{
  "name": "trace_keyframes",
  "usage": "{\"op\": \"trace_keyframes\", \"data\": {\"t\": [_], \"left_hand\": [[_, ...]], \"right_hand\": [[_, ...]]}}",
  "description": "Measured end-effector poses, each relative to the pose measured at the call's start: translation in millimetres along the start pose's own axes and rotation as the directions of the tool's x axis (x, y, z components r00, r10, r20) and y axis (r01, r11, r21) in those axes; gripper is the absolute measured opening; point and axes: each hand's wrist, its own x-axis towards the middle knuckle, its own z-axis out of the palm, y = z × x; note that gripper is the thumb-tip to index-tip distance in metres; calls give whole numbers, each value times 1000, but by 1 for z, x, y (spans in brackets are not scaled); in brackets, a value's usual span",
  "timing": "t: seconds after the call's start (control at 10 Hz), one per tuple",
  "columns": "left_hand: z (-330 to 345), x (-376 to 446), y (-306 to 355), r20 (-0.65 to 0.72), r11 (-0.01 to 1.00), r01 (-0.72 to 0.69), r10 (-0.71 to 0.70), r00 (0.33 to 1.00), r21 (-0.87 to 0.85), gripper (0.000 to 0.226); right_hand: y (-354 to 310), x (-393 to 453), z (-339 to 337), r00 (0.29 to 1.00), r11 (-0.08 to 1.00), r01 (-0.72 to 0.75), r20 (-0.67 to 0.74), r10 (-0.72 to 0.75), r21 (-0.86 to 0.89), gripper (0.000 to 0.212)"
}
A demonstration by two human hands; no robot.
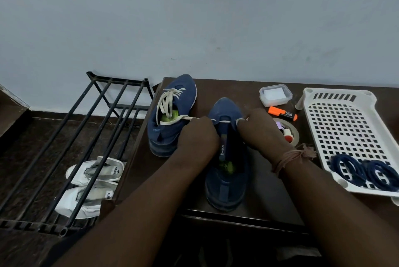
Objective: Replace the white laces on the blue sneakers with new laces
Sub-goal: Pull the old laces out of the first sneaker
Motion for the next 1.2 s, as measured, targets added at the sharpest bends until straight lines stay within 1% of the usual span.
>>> {"op": "trace_keyframes", "data": {"t": [0.1,0.2,0.3,0.4,0.5,0.6,0.7,0.8,0.9,1.0,1.1,1.2], "left_hand": [[4,1,-2,-4,999,3,-3,1000,37,24],[0,-1,1,-21,998,-25,26,999,54,26],[0,-1,1,-7,998,-29,29,1000,51,25],[-1,-1,2,-17,999,-38,39,999,29,26],[-2,-1,2,-4,999,-26,26,1000,39,26],[-6,-4,3,-1,997,-31,31,1000,69,25],[-7,-6,5,-10,998,-36,36,999,61,23],[-10,-8,7,-9,997,-33,33,999,68,22],[-12,-10,9,-17,998,-16,17,1000,53,22],[-12,-10,9,1,999,-10,10,1000,44,22],[-11,-8,6,22,1000,4,-4,1000,4,22],[-12,-9,7,32,1000,-2,2,999,-9,21]], "right_hand": [[-13,8,-18,957,966,172,-265,-117,194,41],[-18,6,-40,945,746,166,-320,66,644,28],[-15,-5,-34,981,740,-33,-119,152,671,38],[-5,-9,-16,993,979,-101,79,88,178,32],[-6,-7,-11,990,989,-104,111,92,104,24],[-18,1,-28,996,901,24,-92,17,433,22],[-24,2,-45,966,596,105,-225,129,796,27],[-16,-8,-36,992,811,-7,-101,81,585,37],[-10,-15,-18,989,986,-101,123,85,132,29],[-15,-10,-18,995,989,-63,86,52,136,26],[-25,-7,-30,984,796,94,-176,16,598,29],[-30,-10,-42,963,519,116,-223,149,847,32]]}}
